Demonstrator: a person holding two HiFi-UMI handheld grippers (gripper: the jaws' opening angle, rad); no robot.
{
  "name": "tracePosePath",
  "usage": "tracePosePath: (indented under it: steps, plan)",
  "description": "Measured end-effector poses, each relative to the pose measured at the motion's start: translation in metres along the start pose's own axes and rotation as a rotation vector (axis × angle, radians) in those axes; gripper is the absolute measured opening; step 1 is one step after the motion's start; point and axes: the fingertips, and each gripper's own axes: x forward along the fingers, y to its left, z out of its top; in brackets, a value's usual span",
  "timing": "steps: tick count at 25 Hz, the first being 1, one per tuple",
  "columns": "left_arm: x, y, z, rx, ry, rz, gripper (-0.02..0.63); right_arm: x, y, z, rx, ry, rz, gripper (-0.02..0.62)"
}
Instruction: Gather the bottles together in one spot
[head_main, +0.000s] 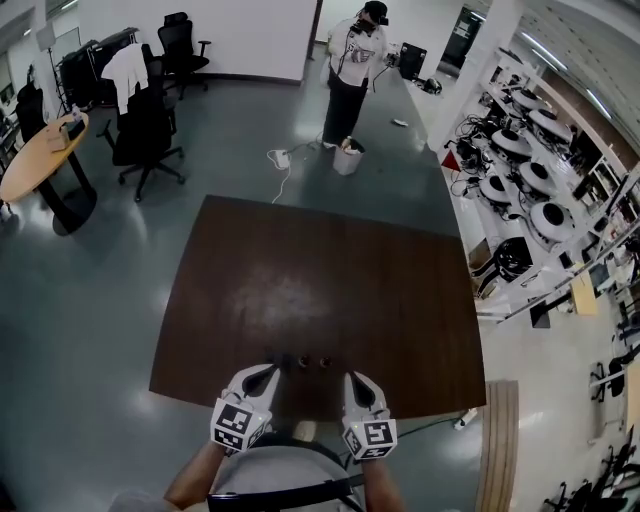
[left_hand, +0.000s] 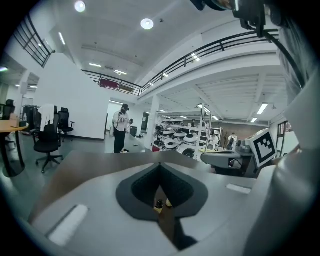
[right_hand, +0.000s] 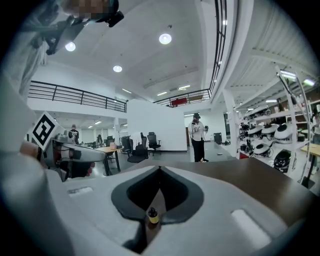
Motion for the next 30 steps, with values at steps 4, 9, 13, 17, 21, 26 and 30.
tracePosePath:
  steps: [4, 9, 13, 17, 21, 26, 30]
  plan:
    - [0.000, -0.011, -0.007, 0.003, 0.011, 0.005, 0.002, -0.015, -0.002, 0.001, -0.005, -0.017, 0.004, 0.002]
    - [0.002, -0.025, -0.011, 0.019, 0.019, 0.014, 0.002, -0.024, -0.009, -0.009, 0.014, -0.008, 0.006, 0.002]
    - [0.002, -0.017, -0.007, 0.025, 0.007, 0.040, 0.002, -0.018, -0.006, -0.005, 0.010, -0.025, 0.025, 0.002]
    - [0.003, -0.014, -0.001, 0.029, -0.009, 0.051, 0.002, -0.014, -0.007, 0.007, 0.027, -0.057, 0.038, 0.002]
    - [0.004, -0.013, 0.003, 0.031, -0.018, 0.059, 0.002, -0.012, -0.008, 0.013, 0.033, -0.072, 0.044, 0.002]
    - [0.004, -0.011, 0.003, 0.032, -0.020, 0.063, 0.002, -0.009, -0.009, 0.012, 0.053, -0.071, 0.043, 0.002]
    - [0.004, -0.010, 0.004, 0.033, -0.020, 0.066, 0.002, -0.008, -0.011, 0.010, 0.047, -0.062, 0.042, 0.002]
